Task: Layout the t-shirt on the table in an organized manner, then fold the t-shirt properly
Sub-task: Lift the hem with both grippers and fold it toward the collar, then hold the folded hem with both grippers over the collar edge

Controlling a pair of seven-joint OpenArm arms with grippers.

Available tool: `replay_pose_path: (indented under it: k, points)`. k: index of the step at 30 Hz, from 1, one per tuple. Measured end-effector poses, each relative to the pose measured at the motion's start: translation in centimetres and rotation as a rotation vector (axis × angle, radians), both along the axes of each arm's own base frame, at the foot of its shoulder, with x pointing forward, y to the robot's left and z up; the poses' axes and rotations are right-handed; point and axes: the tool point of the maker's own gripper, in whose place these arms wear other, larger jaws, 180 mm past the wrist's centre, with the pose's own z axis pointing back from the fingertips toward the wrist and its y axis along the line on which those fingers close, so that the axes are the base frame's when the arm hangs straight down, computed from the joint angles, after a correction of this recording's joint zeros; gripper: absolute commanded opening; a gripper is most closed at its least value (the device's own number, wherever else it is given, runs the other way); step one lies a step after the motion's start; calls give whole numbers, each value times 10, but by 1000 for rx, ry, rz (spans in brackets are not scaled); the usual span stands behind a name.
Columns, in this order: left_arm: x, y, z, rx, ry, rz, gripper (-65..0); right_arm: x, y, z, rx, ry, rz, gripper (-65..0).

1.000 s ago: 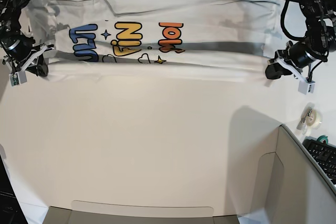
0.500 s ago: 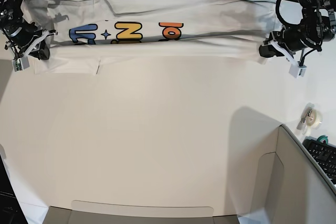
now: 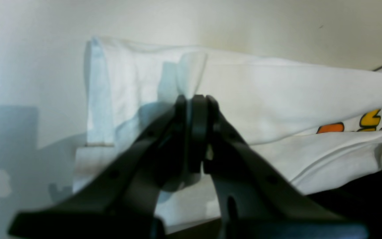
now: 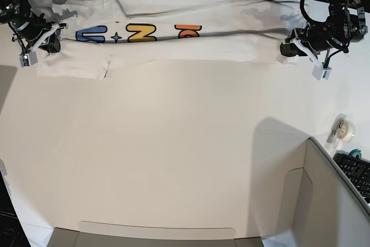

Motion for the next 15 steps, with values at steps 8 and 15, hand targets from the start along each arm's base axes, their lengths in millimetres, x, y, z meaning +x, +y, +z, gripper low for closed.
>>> replay_pose_path:
  k: [8,15]
  points:
    - [-1,1,0,2,2,0,-645,2,-4,-4,39,-9,-31,-603]
    - [-6,1,-3,5,18,2,-449,2,-4,-4,39,-12,-30,-516]
